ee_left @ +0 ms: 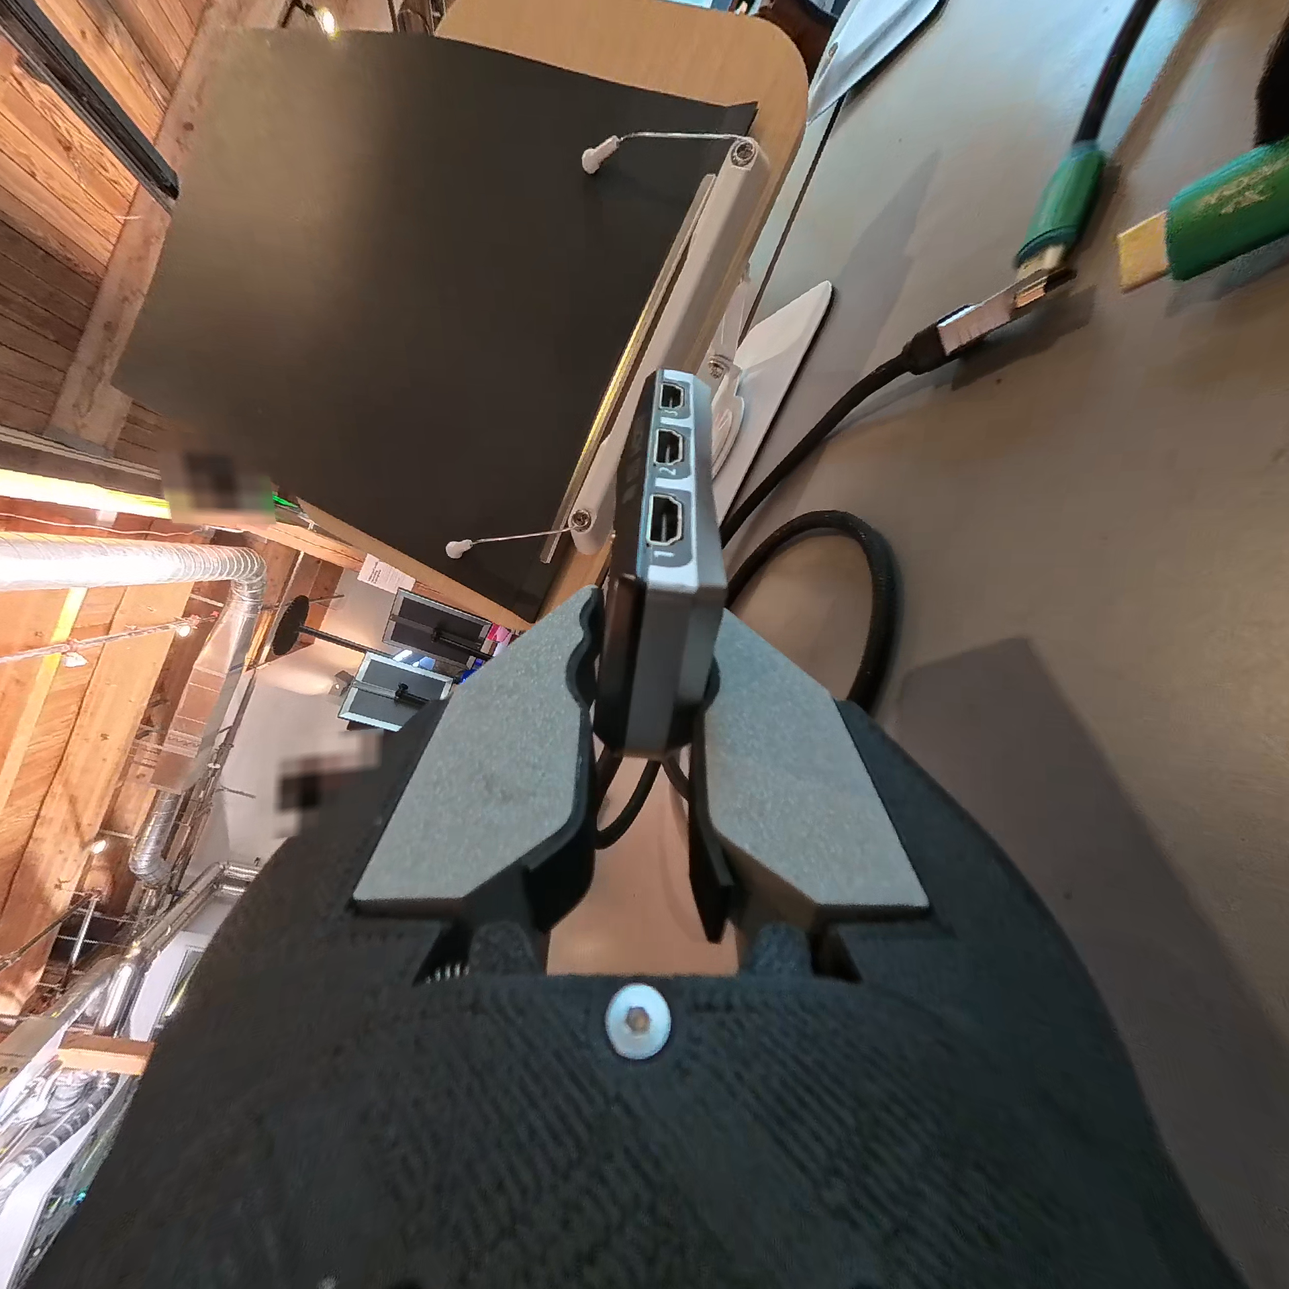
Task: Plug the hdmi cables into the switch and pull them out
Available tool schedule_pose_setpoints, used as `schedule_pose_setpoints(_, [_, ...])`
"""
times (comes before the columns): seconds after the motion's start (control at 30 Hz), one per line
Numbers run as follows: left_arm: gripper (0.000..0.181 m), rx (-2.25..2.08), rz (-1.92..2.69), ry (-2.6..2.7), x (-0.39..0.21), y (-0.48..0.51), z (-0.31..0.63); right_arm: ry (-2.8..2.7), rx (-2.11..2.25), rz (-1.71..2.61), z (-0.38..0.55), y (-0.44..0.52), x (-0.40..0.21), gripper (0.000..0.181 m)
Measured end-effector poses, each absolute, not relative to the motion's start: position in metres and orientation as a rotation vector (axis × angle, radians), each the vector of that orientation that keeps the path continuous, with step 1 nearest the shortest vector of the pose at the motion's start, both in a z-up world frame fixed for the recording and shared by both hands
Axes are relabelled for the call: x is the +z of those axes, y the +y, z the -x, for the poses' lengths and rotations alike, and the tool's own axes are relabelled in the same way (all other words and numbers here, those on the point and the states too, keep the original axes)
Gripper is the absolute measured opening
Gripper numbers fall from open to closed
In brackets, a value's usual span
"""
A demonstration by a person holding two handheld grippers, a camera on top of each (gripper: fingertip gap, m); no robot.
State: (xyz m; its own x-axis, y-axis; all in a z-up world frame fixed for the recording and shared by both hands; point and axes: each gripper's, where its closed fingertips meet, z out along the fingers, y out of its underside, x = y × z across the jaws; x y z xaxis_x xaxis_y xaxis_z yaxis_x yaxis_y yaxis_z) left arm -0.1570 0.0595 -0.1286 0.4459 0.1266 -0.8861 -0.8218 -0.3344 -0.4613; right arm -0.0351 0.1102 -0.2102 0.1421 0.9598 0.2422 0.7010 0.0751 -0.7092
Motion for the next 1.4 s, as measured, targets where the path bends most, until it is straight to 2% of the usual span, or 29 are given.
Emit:
schedule_pose_setpoints(0.17, [0.021,1.151,1.606,0.676,-0.132,0.061,0.151,-1.692,0.496,1.572,0.034,0.099,-0.203,0.019])
schedule_pose_setpoints(0.4, [0.021,1.388,1.486,0.937,-0.142,0.074,0.126,-1.908,0.815,1.343,0.032,0.055,-0.169,0.019])
schedule_pose_setpoints(0.63, [0.021,1.484,1.393,0.957,-0.134,0.078,0.123,-2.064,1.209,1.335,0.049,0.043,-0.148,0.018])
schedule_pose_setpoints(1.0, [0.021,1.523,1.333,0.977,-0.128,0.082,0.138,-2.257,1.474,1.174,0.056,0.043,-0.144,0.018])
schedule_pose_setpoints(1.4, [0.020,1.584,1.305,1.040,-0.131,0.085,0.136,-2.219,1.503,1.241,0.060,0.045,-0.153,0.017])
